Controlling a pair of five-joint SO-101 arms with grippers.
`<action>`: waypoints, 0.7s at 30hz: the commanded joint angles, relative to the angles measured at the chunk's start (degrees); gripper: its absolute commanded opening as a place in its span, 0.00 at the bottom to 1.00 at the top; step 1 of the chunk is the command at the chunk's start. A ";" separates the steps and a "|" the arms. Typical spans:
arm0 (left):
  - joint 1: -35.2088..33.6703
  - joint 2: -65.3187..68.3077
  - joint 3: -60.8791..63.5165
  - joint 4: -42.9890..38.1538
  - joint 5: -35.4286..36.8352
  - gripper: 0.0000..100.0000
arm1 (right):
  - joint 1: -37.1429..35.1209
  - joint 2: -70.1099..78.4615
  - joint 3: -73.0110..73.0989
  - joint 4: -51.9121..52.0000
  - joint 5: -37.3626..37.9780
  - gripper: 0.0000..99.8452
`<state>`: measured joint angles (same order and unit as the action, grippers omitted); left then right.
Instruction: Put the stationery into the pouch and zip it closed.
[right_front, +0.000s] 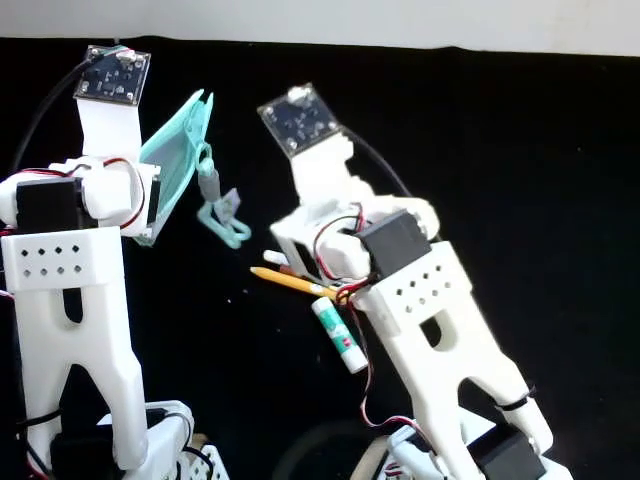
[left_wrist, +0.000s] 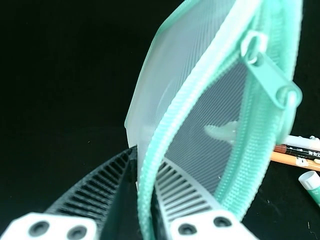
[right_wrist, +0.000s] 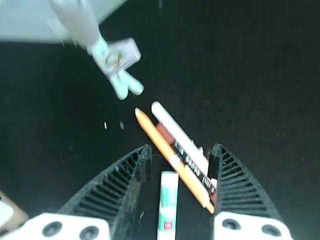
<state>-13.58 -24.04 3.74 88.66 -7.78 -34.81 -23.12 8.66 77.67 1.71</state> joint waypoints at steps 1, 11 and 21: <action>-0.75 -0.13 -1.10 -0.88 0.35 0.01 | 0.66 -0.48 5.67 -2.15 0.44 0.20; -0.75 -0.13 -0.92 -0.88 0.35 0.01 | 0.66 -0.84 23.34 -12.70 0.35 0.20; -0.75 -0.13 -0.92 -0.62 0.35 0.01 | 0.66 -0.48 34.77 -22.11 0.35 0.20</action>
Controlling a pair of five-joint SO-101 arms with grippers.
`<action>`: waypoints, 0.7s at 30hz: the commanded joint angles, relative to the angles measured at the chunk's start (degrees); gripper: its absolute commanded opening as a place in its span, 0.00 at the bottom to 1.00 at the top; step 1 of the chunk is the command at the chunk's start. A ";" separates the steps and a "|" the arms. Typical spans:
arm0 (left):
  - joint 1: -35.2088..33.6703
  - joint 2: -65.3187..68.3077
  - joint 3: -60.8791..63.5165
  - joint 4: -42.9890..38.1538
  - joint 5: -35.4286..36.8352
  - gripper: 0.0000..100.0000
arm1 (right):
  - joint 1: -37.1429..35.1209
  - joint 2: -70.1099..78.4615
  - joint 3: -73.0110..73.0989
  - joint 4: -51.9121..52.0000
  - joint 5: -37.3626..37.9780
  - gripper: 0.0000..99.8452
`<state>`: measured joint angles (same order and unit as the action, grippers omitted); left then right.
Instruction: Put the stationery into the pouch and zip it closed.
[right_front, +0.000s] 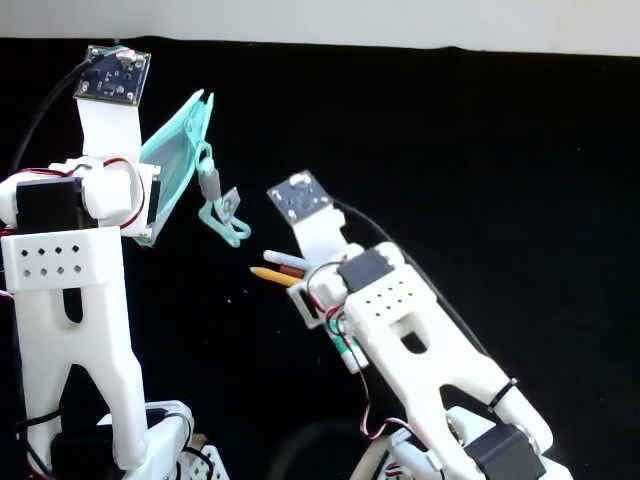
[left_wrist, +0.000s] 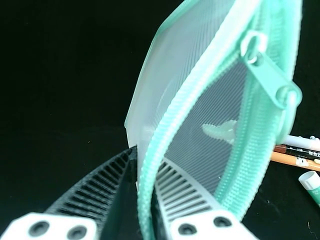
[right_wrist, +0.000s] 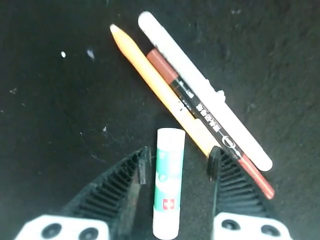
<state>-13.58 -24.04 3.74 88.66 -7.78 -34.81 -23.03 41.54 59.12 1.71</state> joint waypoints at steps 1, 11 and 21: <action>-0.75 -0.13 -0.92 -0.62 0.35 0.01 | 0.66 -0.57 3.12 -4.62 0.35 0.20; -0.75 -0.13 -0.84 -0.62 0.35 0.01 | 0.66 -0.48 7.96 -9.01 0.35 0.20; -0.75 -0.13 -0.84 -0.53 0.35 0.01 | 0.57 -0.40 12.09 -12.44 0.35 0.20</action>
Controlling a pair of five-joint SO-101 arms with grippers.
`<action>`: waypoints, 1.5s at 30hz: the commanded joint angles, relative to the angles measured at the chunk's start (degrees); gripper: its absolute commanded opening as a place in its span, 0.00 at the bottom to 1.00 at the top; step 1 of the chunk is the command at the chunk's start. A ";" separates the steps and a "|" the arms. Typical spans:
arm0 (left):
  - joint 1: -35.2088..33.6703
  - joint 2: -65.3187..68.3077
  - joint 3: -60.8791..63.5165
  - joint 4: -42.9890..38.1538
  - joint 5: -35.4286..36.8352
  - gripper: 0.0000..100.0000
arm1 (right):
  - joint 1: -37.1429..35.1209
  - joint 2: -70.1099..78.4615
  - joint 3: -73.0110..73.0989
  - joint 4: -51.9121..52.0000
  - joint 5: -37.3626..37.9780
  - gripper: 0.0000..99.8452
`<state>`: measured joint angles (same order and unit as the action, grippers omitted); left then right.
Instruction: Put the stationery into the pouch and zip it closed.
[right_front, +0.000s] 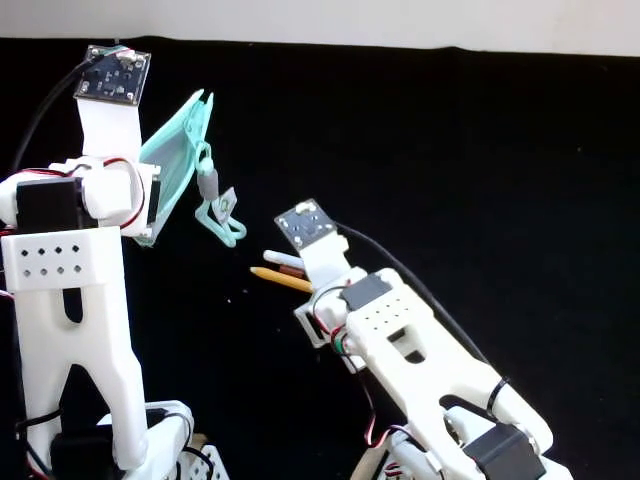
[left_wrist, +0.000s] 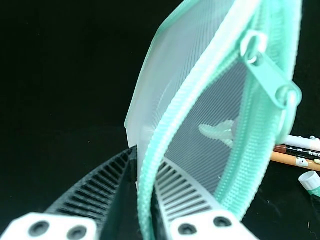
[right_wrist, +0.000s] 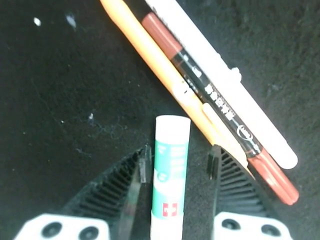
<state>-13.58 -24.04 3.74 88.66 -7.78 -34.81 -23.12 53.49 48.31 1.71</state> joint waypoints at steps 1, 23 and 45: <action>-0.75 -0.13 -0.84 -0.53 0.35 0.01 | 0.66 -0.31 0.31 -1.89 0.35 0.20; -0.75 -0.13 -0.84 -0.44 0.35 0.01 | 0.66 0.40 0.66 -2.51 0.70 0.09; -0.75 -0.13 -0.75 -0.44 0.35 0.01 | -0.22 10.51 -3.47 -2.51 0.26 0.01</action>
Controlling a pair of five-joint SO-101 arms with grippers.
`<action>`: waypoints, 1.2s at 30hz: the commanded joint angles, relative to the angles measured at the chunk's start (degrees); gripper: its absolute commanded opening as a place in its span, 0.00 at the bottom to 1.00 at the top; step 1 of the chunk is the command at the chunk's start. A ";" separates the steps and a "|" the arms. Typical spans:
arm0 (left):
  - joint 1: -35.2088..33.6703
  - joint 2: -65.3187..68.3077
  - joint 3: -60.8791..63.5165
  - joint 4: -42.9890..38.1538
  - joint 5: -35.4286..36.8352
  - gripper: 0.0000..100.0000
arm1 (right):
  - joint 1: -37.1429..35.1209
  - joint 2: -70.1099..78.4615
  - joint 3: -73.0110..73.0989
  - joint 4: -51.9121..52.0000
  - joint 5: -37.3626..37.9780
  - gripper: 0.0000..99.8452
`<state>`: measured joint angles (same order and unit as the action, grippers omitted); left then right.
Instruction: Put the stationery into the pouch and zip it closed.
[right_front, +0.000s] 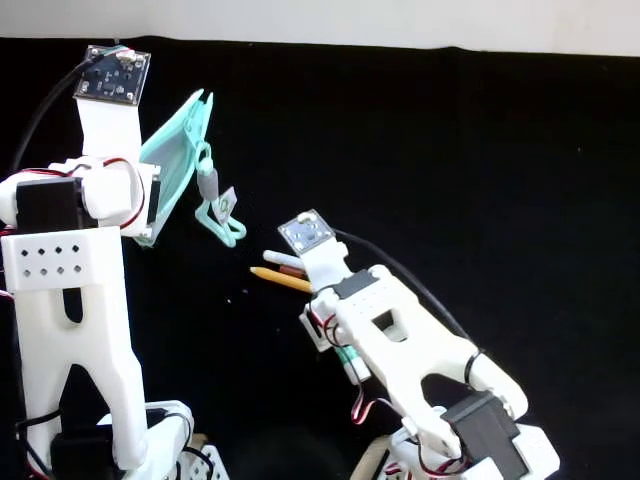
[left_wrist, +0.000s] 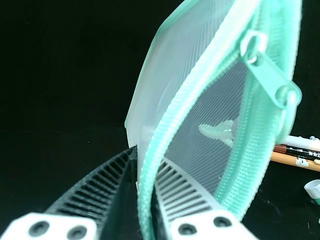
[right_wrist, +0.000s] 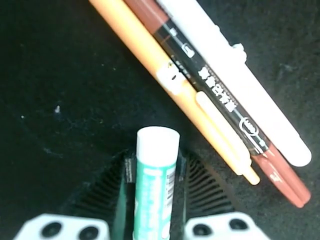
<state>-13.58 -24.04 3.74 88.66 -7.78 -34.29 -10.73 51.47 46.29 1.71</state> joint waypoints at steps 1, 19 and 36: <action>-0.75 -0.13 -0.75 -0.44 0.35 0.01 | -0.75 -3.38 -1.54 -0.40 0.26 0.01; -0.57 -0.13 -0.75 -0.44 0.35 0.01 | 0.40 -28.35 -11.65 -0.31 0.35 0.01; -0.48 -0.13 -0.75 -0.44 0.35 0.01 | 0.92 -20.09 -40.22 -3.38 -5.80 0.01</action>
<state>-13.58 -24.04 3.74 88.66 -7.78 -33.67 -31.38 17.45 45.23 -1.89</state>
